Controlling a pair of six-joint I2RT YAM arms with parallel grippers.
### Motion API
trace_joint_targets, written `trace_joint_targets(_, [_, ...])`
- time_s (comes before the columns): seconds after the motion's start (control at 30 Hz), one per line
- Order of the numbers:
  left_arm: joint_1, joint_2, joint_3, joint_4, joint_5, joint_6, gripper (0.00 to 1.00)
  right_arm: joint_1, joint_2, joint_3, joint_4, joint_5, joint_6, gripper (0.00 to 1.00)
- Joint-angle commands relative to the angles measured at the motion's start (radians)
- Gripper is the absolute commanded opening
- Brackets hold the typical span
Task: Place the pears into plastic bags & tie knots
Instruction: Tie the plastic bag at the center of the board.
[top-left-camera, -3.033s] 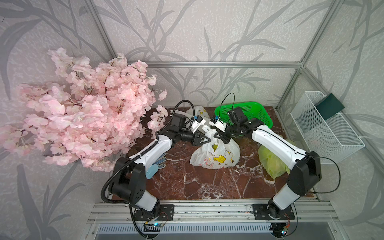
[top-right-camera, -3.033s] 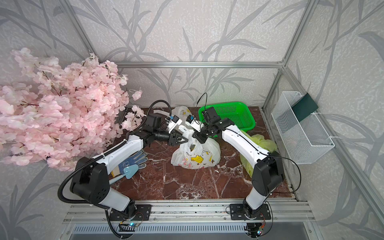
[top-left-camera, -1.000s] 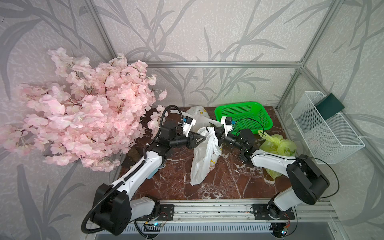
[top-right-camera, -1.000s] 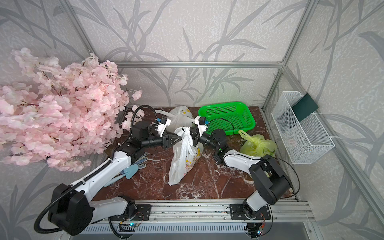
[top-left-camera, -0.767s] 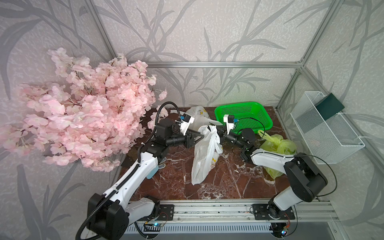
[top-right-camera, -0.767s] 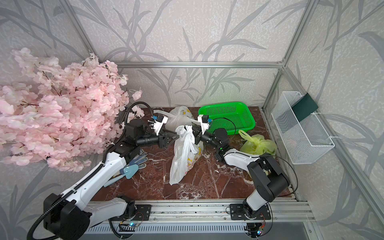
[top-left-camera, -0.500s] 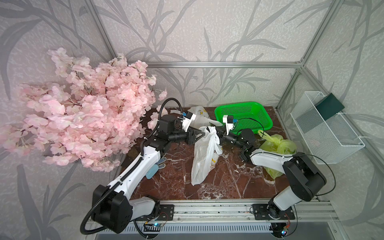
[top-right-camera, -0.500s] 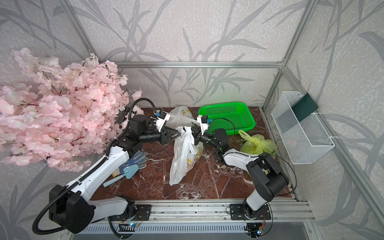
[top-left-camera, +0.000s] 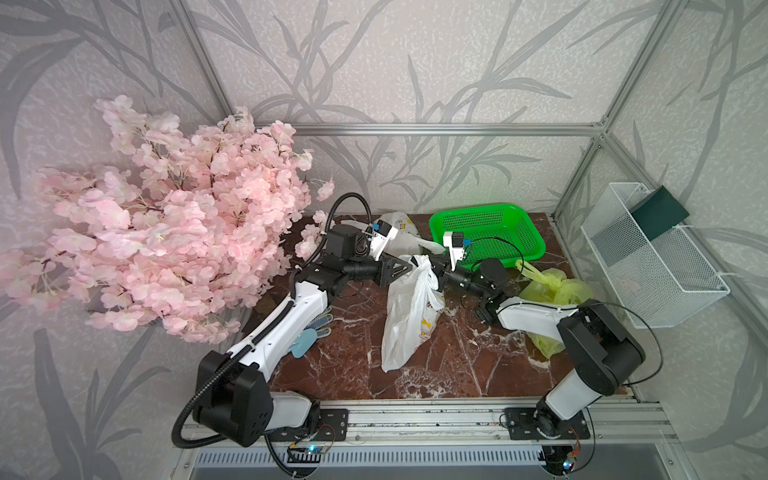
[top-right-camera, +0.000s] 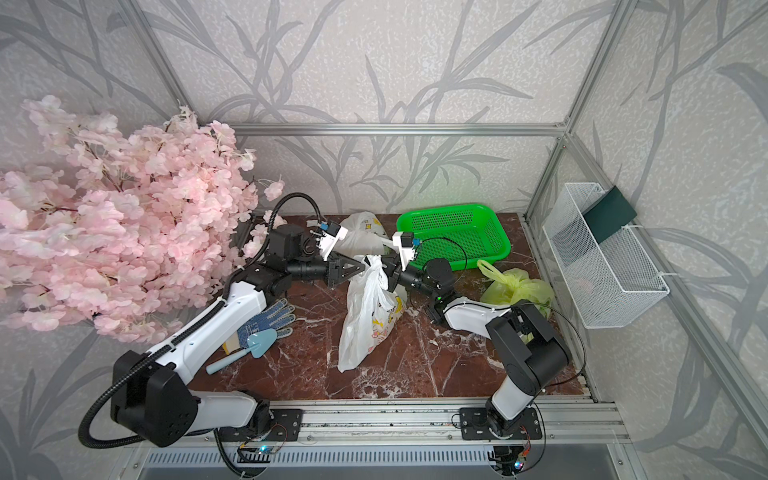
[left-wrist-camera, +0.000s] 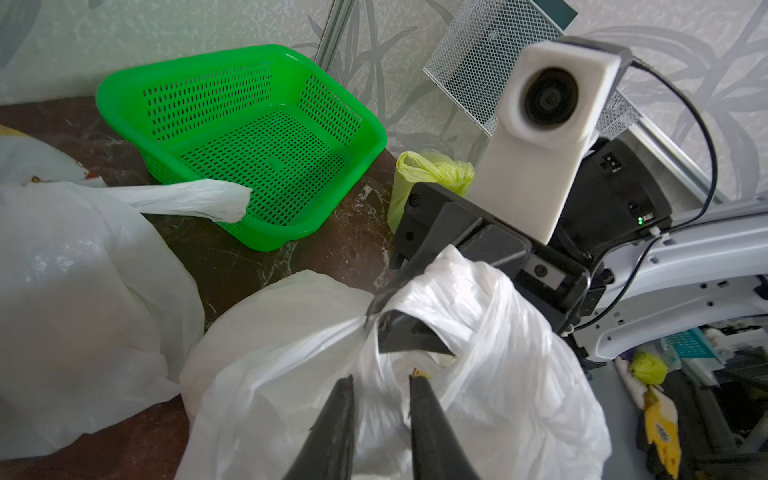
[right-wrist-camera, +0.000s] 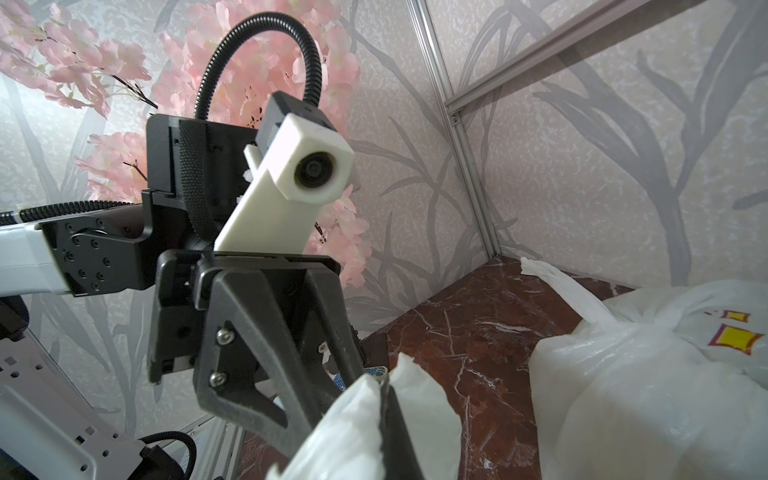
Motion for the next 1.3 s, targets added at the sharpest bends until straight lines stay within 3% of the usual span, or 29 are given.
trace_joint_targets(0.0, [-0.004,0.013,0.041,-0.037,0.027,0.041,0.16,0.000,0.003,0.023,0.063,-0.010,0.029,0.00])
trace_joint_targets(0.03, [-0.004,0.014,0.041,-0.039,0.027,0.041,0.17,0.000,0.003,0.026,0.062,-0.012,0.031,0.00])
trace_joint_targets(0.13, [-0.003,0.024,0.044,-0.044,0.028,0.039,0.34,0.000,0.005,0.031,0.061,-0.015,0.037,0.00])
trace_joint_targets(0.27, [-0.007,0.035,0.050,-0.043,0.039,0.040,0.35,0.000,0.012,0.036,0.066,-0.020,0.047,0.00])
trace_joint_targets(0.4, [-0.008,0.045,0.060,-0.046,0.039,0.045,0.24,0.000,0.014,0.038,0.066,-0.020,0.052,0.00])
trace_joint_targets(0.53, [-0.007,0.042,0.066,-0.050,0.033,0.051,0.03,-0.002,0.011,0.032,0.060,-0.019,0.056,0.01])
trace_joint_targets(0.7, [0.012,0.009,0.070,-0.092,-0.060,0.049,0.00,-0.044,-0.063,-0.043,-0.021,0.049,0.095,0.27])
trace_joint_targets(0.8, [0.025,-0.009,0.071,-0.113,-0.095,0.033,0.00,-0.074,-0.192,-0.102,-0.210,0.076,0.094,0.30])
trace_joint_targets(0.87, [0.028,-0.013,0.071,-0.118,-0.101,0.026,0.00,-0.078,-0.323,-0.082,-0.582,0.130,0.041,0.30])
trace_joint_targets(0.97, [0.028,-0.012,0.067,-0.111,-0.100,0.021,0.00,-0.082,-0.432,0.073,-1.203,0.220,-0.084,0.32])
trace_joint_targets(1.03, [0.028,-0.010,0.062,-0.103,-0.100,0.019,0.00,-0.090,-0.454,0.148,-1.415,0.195,-0.139,0.33])
trace_joint_targets(1.13, [0.028,-0.003,0.067,-0.098,-0.093,0.016,0.00,-0.092,-0.479,0.223,-1.565,0.120,-0.147,0.35])
trace_joint_targets(1.27, [0.028,0.000,0.065,-0.080,-0.093,0.000,0.00,-0.057,-0.470,0.310,-1.619,0.063,-0.106,0.41])
